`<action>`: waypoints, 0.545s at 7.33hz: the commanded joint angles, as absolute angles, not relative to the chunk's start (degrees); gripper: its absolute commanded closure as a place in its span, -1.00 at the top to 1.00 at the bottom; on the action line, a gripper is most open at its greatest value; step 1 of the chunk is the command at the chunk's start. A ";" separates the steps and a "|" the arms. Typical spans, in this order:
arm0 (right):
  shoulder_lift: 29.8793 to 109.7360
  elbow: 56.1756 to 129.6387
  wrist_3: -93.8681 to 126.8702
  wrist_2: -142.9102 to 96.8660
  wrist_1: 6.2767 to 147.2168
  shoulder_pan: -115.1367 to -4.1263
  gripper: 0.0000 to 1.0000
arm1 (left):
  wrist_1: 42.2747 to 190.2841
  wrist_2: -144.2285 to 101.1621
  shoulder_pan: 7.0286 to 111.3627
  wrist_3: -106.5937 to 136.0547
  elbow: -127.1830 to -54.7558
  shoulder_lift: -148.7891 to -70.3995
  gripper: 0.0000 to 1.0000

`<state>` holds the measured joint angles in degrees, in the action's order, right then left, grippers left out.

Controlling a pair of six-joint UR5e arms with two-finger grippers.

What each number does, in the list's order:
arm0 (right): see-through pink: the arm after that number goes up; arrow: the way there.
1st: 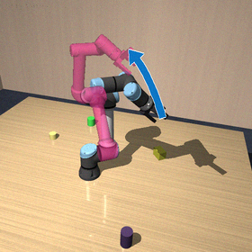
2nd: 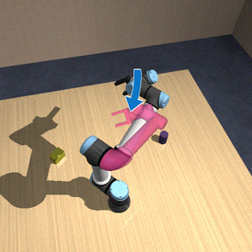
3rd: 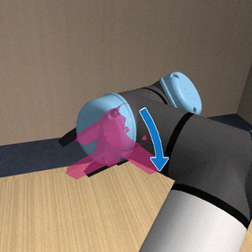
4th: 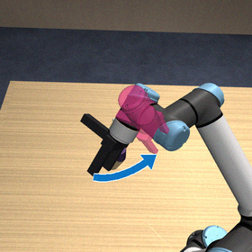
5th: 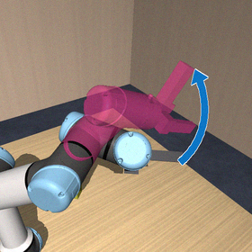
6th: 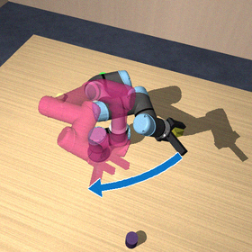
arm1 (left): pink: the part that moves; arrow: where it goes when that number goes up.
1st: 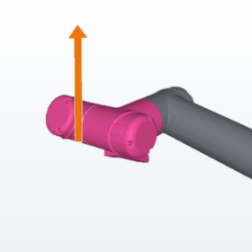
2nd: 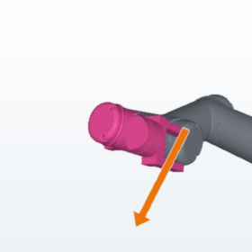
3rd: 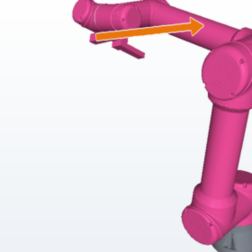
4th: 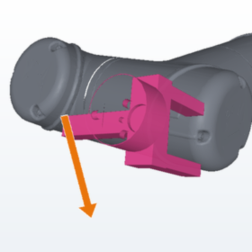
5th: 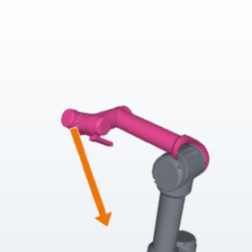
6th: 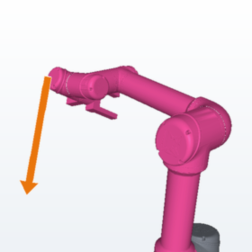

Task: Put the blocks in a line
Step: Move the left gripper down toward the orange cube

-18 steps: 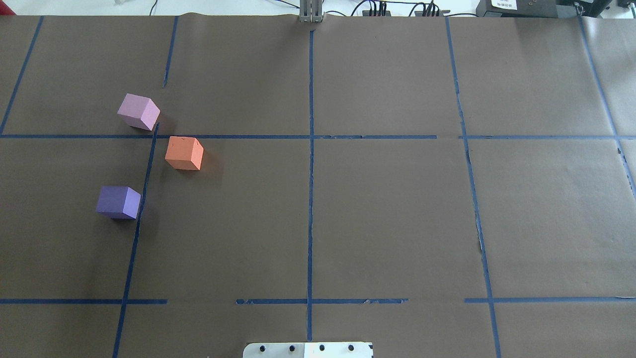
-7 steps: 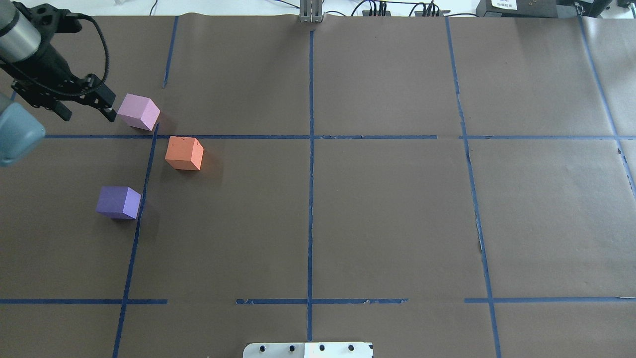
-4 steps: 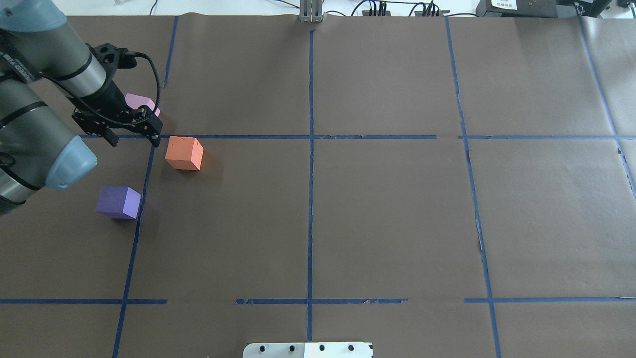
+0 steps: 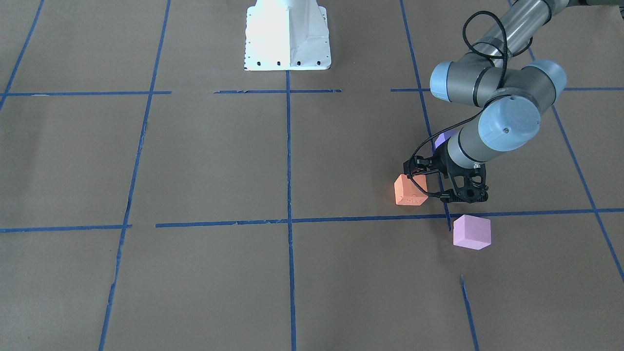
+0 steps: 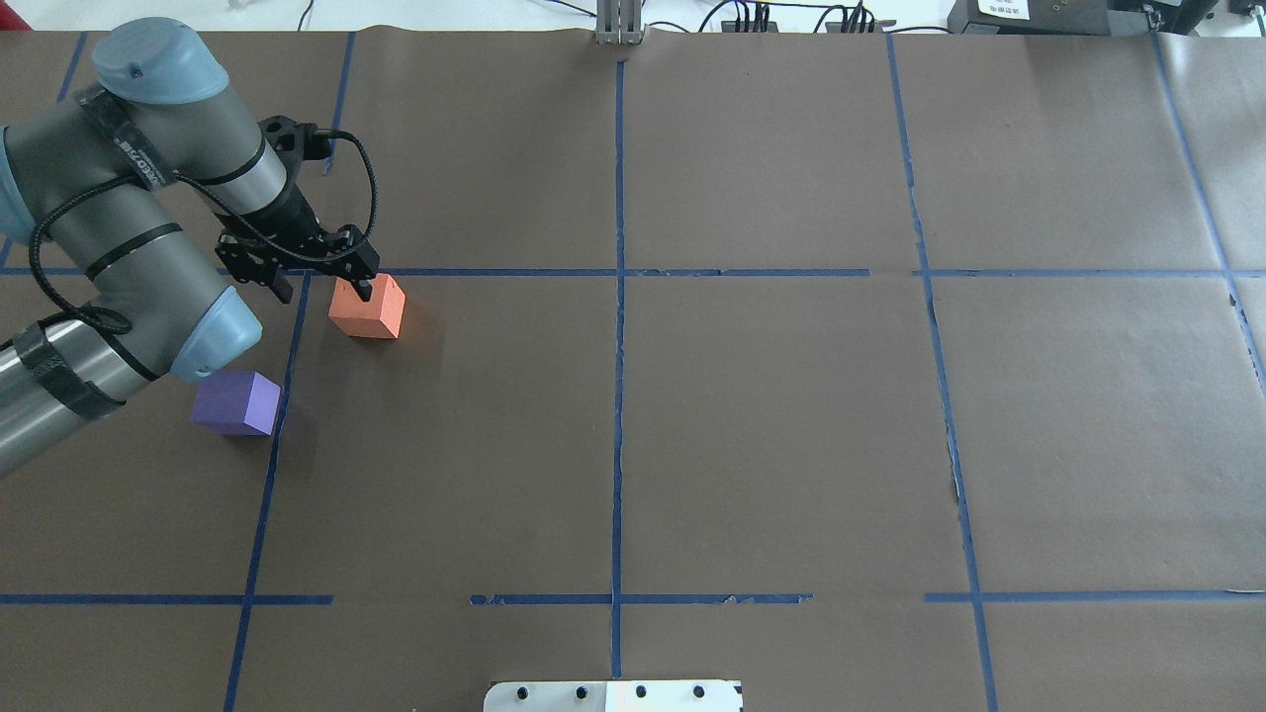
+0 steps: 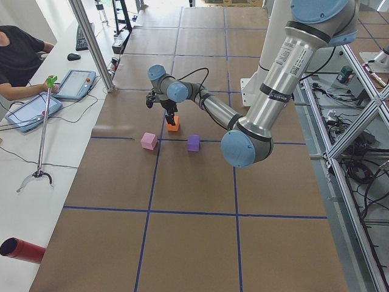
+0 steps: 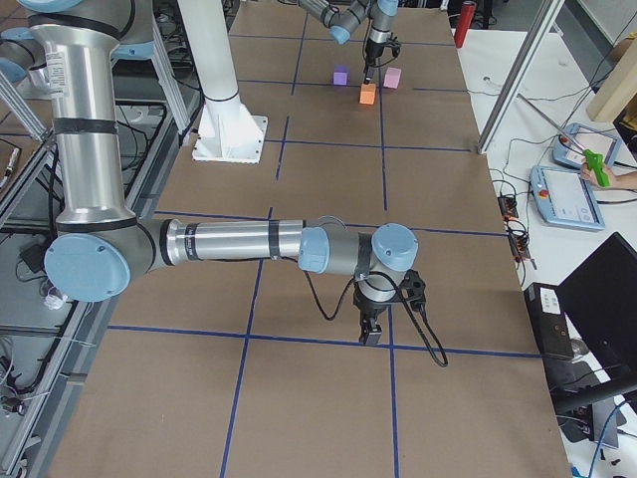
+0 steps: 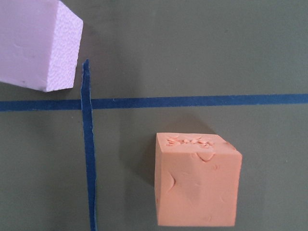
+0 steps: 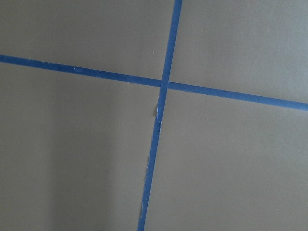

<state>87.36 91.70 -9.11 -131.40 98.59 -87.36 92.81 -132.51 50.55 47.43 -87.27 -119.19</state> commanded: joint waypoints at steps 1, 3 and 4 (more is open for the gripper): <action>87.36 91.67 -9.14 -131.40 98.61 -87.36 1.00 | 93.52 -132.45 50.01 49.13 -83.08 -122.24 1.00; 87.36 91.67 -9.05 -131.40 98.61 -87.36 1.00 | 93.52 -129.58 48.87 49.30 -82.62 -122.69 1.00; 87.36 91.67 -9.14 -131.40 98.61 -87.36 1.00 | 93.60 -129.20 48.87 49.31 -82.62 -122.70 1.00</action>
